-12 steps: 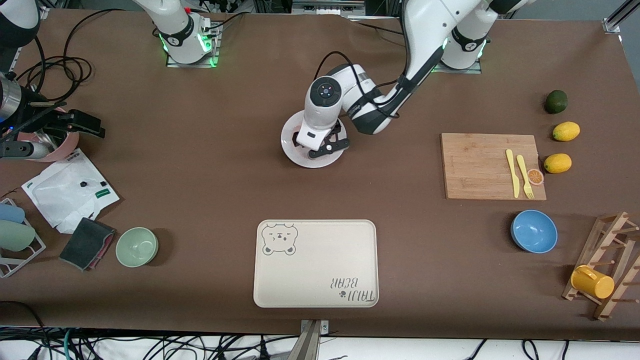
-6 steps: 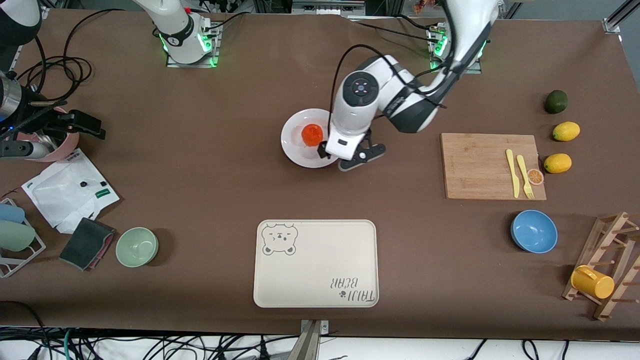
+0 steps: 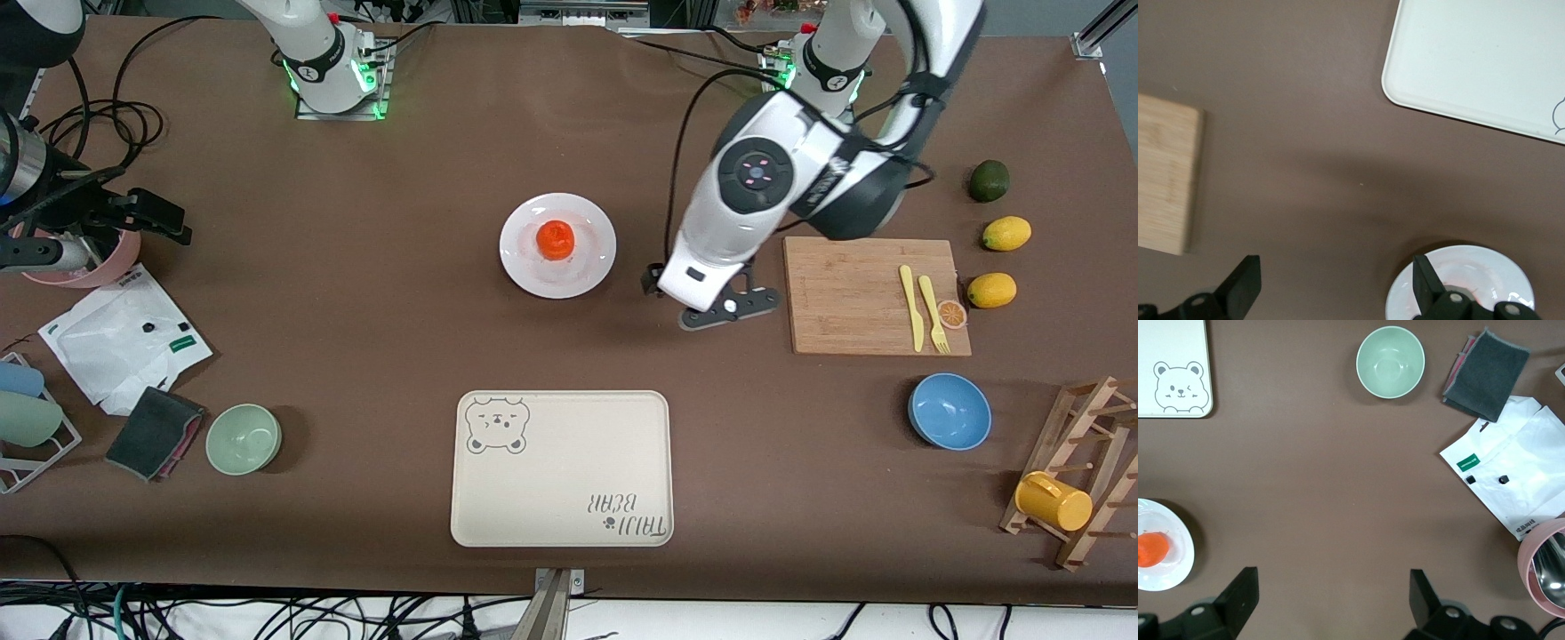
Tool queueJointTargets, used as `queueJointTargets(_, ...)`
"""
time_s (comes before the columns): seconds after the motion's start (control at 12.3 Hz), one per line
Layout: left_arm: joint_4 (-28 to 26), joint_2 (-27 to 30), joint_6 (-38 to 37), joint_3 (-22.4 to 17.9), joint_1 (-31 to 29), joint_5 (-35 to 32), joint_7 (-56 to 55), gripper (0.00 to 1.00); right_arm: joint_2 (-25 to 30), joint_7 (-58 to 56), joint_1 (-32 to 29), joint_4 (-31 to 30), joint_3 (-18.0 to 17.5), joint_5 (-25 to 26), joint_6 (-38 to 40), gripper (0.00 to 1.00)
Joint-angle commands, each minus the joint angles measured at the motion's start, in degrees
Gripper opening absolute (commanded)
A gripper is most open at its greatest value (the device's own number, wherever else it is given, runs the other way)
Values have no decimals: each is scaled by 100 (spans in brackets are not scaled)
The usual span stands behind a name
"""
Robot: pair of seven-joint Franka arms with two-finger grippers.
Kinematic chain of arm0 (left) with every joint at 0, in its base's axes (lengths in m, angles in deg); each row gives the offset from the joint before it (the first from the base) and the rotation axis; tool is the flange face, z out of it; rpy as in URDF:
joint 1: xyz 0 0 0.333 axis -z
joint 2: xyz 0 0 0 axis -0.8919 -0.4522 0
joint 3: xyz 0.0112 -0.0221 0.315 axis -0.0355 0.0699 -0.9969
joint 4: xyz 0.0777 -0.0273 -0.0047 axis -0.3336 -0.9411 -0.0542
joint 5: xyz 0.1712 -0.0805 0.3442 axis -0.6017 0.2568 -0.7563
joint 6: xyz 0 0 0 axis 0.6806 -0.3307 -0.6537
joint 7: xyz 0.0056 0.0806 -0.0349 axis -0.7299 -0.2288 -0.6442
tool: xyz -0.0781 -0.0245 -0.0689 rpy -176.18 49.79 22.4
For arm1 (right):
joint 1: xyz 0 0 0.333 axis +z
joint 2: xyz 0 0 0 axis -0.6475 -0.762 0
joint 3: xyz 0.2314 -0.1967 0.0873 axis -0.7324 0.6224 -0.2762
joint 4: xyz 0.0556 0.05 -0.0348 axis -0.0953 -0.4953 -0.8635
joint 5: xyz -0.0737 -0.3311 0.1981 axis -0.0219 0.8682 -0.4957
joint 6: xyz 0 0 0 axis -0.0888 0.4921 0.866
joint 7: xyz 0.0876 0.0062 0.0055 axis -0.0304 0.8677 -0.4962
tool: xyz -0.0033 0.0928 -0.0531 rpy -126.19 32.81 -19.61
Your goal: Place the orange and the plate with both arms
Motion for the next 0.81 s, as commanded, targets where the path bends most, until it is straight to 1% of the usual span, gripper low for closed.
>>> queueJointTargets(0.0,241,15,-478,93,-530,-100,1127,100,142,11,14,-146,-8,14,-107,100)
queueJointTargets(0.24,382,138,-891,67,-979,-109,2392,100,142,11,31,-137,-17,23,-107,100)
queueJointTargets(0.41,391,374,-1041,67,-1269,-127,3271,100,142,11,40,-137,-34,5,-90,100)
queueJointTargets(0.49,391,549,-1076,58,-1383,-118,3606,100,142,2,40,-120,-113,14,-89,100)
queueJointTargets(0.73,443,866,-1191,93,-1849,-92,4311,100,28,-33,31,12,-113,14,-28,100)
